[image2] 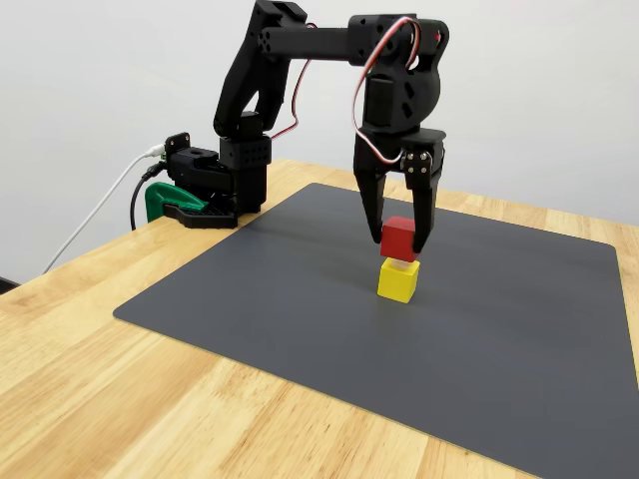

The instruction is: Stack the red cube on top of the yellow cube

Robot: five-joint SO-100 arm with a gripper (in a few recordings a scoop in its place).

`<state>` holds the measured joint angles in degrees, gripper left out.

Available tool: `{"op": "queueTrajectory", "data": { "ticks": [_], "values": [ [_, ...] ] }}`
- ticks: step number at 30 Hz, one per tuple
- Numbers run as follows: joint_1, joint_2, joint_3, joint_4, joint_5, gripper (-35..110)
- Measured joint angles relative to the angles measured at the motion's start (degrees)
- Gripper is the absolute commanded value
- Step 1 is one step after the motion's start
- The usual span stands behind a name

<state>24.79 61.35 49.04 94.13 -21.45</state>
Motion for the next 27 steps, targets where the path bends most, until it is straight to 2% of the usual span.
{"op": "queueTrajectory", "data": {
  "ticks": [27],
  "values": [
    [0.5,-2.1,-0.1,-1.8,0.4,12]
  ]
}}
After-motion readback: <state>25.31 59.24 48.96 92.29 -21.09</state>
